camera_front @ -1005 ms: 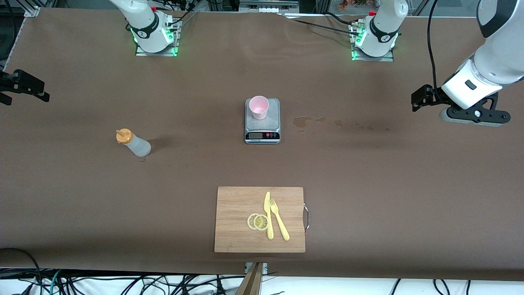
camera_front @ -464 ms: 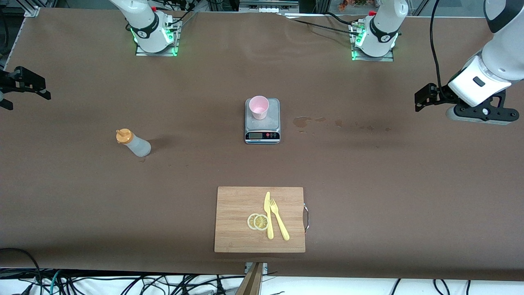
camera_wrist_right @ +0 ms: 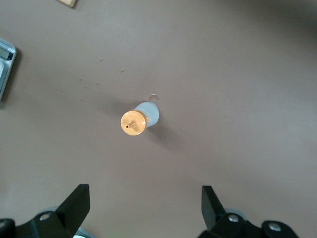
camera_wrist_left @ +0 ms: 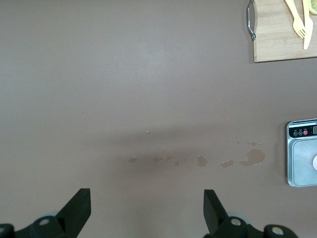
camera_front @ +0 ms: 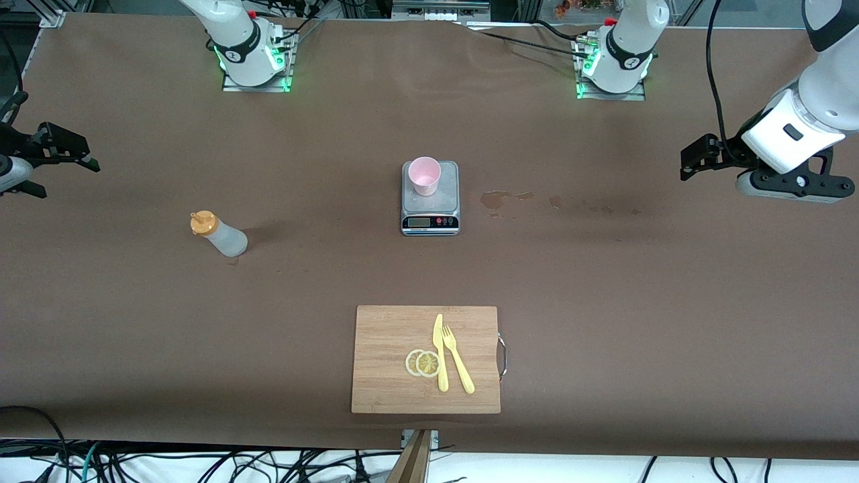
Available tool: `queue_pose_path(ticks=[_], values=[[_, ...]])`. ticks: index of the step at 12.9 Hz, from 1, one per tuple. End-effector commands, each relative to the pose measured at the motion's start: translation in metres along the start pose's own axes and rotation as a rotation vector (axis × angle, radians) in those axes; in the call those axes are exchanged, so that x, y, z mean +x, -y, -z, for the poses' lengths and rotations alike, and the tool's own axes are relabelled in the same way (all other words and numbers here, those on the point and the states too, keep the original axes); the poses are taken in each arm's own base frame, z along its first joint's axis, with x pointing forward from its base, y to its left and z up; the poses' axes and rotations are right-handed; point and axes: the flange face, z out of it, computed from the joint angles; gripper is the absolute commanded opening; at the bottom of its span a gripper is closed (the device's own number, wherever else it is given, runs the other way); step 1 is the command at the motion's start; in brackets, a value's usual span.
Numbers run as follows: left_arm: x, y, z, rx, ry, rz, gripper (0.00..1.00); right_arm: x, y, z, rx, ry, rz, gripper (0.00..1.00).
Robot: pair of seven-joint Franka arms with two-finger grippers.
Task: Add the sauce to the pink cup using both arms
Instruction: 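Move the right gripper toward the white squeeze bottle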
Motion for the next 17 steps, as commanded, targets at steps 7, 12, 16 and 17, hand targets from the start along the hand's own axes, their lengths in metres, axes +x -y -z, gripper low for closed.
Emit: queue_pose_path(ticks=[7,12,16,17], values=[[0.000,0.003,0.009,-0.018,0.010,0.007,1.00,-0.018,-0.074,-0.065,0.194,-0.160,0.394,1.00],[-0.003,0.005,0.015,-0.011,0.019,0.009,1.00,-0.019,-0.091,-0.124,0.298,-0.261,0.595,1.00],[-0.002,0.004,0.018,-0.016,0.013,0.007,1.00,-0.025,-0.121,-0.200,0.405,-0.401,0.771,1.00],[-0.002,0.005,0.019,-0.016,0.013,0.009,1.00,-0.029,-0.128,-0.211,0.414,-0.424,0.785,1.00]])
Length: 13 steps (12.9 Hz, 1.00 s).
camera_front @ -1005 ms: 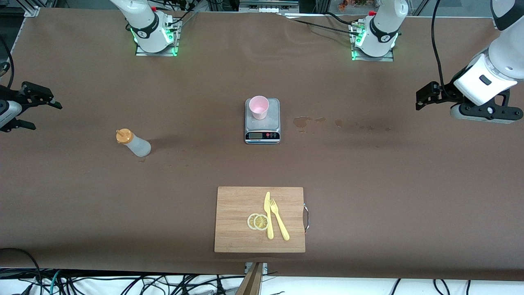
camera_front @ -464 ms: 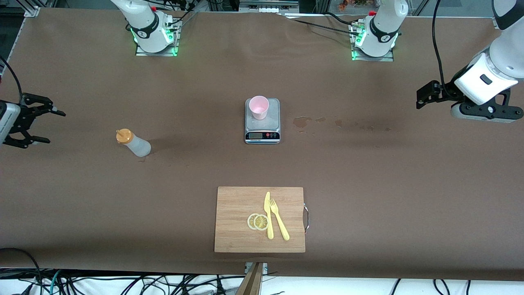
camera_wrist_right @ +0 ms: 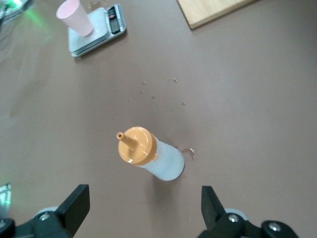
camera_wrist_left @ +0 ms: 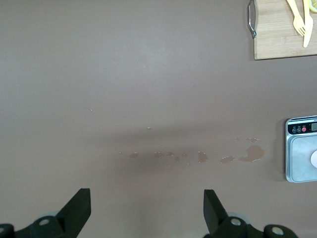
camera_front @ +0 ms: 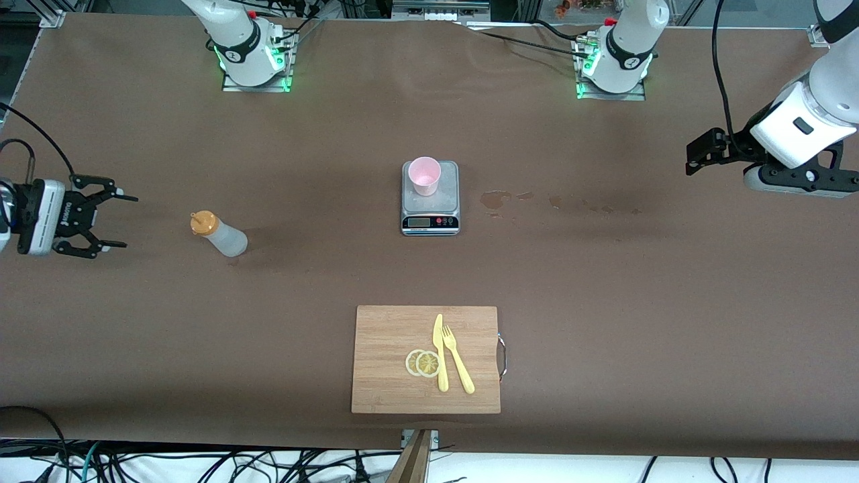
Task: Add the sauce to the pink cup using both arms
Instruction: 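Move the right gripper toward the white squeeze bottle, then close the right gripper around the squeeze bottle and lift it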
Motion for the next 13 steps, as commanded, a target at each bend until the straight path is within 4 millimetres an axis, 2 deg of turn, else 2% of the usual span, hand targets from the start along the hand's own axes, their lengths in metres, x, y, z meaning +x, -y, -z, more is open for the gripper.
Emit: queue_pose_path(ticks=[1,5,7,10,13], values=[[0.001,0.002,0.008,-0.018,0.001,0.003,1.00,-0.031,-0.014,-0.017,0.013,-0.083,0.079,1.00],[0.001,0.002,0.008,-0.016,0.002,0.003,1.00,-0.063,-0.036,-0.075,0.053,-0.188,0.216,1.00],[0.001,0.002,0.008,-0.012,0.002,0.003,1.00,-0.068,-0.039,-0.087,0.056,-0.213,0.273,1.00],[0.001,0.002,0.009,-0.016,-0.001,0.003,1.00,-0.085,-0.046,-0.114,0.078,-0.225,0.298,1.00],[0.001,0.003,0.009,-0.017,0.001,0.006,1.00,-0.087,-0.046,-0.130,0.084,-0.259,0.360,1.00]])
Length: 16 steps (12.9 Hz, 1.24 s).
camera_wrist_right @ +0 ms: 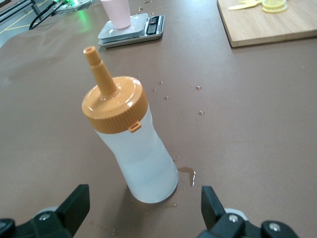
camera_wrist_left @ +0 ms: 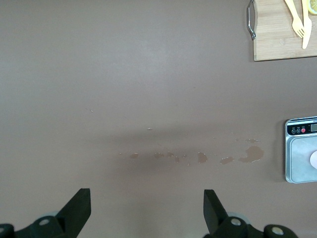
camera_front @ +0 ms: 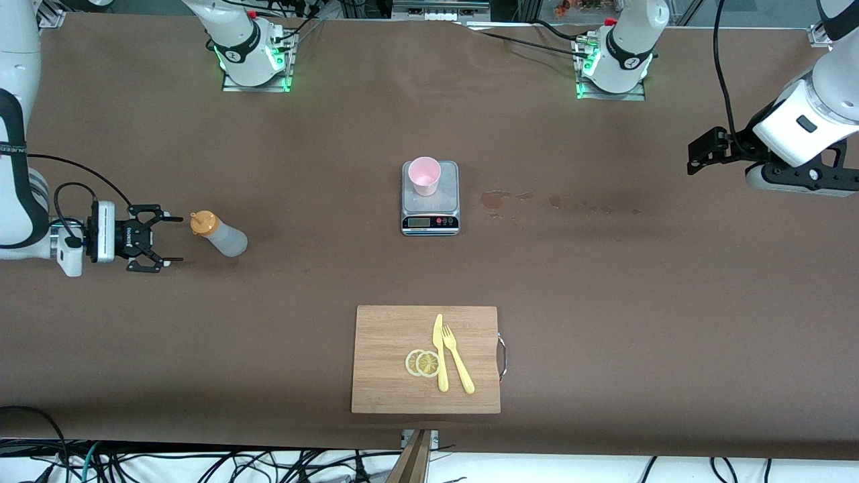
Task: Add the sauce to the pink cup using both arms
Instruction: 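Close the right gripper around the squeeze bottle and lift it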
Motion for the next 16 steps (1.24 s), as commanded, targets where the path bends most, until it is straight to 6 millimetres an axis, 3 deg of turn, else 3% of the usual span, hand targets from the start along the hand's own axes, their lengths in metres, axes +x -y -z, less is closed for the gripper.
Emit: queue_pose_path(ticks=[1,8,16], values=[[0.002,0.002,0.006,-0.018,0.002,0.005,1.00,-0.001,-0.001,-0.009,-0.010,-0.039,0.064,1.00],[0.001,0.003,0.007,-0.021,0.004,0.006,1.00,-0.011,0.018,-0.048,-0.001,-0.143,0.132,1.00],[-0.001,0.001,0.007,-0.022,0.015,0.003,1.00,-0.009,0.026,-0.053,0.032,-0.200,0.207,1.00]])
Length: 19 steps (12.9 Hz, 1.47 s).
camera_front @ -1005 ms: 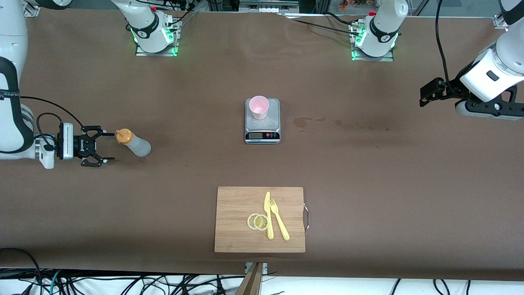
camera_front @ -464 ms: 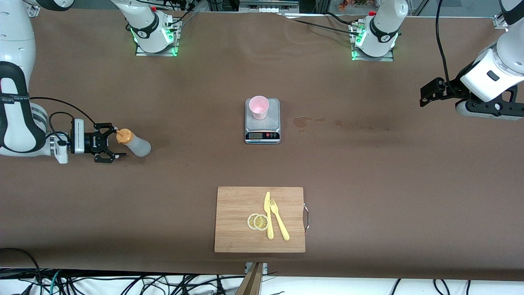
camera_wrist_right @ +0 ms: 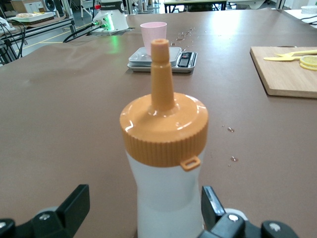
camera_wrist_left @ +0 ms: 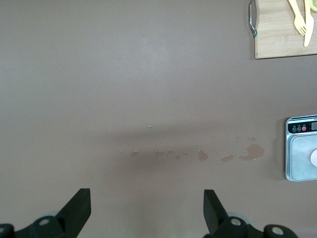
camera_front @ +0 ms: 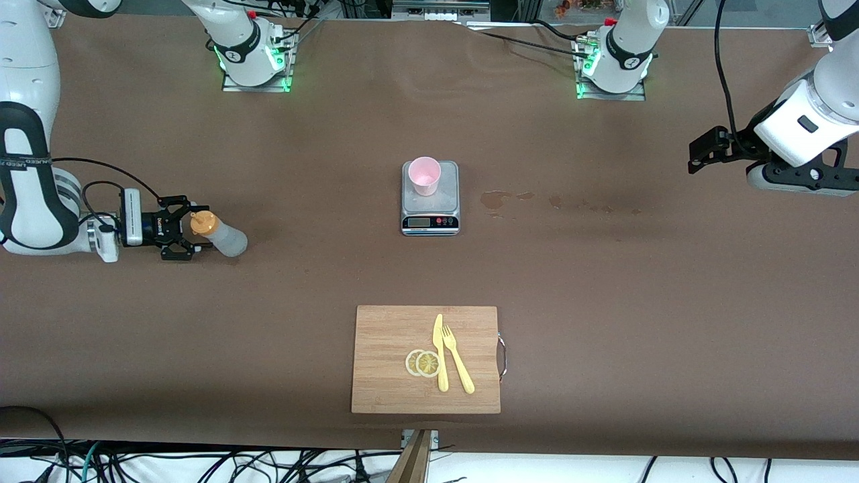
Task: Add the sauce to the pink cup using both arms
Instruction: 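Close the right gripper around the squeeze bottle and lift it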
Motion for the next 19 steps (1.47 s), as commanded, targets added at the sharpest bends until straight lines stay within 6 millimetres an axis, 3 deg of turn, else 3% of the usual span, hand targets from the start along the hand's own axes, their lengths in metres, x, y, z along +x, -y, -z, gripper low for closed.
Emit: queue_pose_path(ticks=[1,11,12,13,14,16,17,19], values=[[0.000,0.000,0.007,-0.022,0.006,0.000,1.00,0.003,0.005,0.001,-0.013,-0.026,0.024,1.00],[-0.001,0.005,0.015,-0.023,0.006,0.009,1.00,0.001,-0.013,-0.021,-0.062,-0.037,0.019,0.98],[-0.001,0.004,0.015,-0.024,0.006,0.007,1.00,0.001,-0.015,-0.021,-0.065,-0.028,0.021,0.89],[-0.001,0.004,0.016,-0.024,0.004,0.008,1.00,0.004,-0.017,-0.025,-0.058,-0.026,0.022,0.72],[-0.001,0.005,0.017,-0.023,0.001,0.008,1.00,0.006,-0.019,-0.024,-0.060,-0.020,0.017,0.49],[-0.001,0.013,0.021,-0.027,-0.007,0.023,1.00,0.011,-0.024,-0.024,-0.062,-0.007,-0.005,0.18],[-0.001,0.014,0.021,-0.027,-0.006,0.025,1.00,0.014,-0.028,-0.025,-0.066,0.004,-0.014,0.07],[-0.001,0.013,0.021,-0.026,-0.007,0.023,1.00,0.035,-0.041,-0.022,-0.073,0.028,-0.032,0.04]])
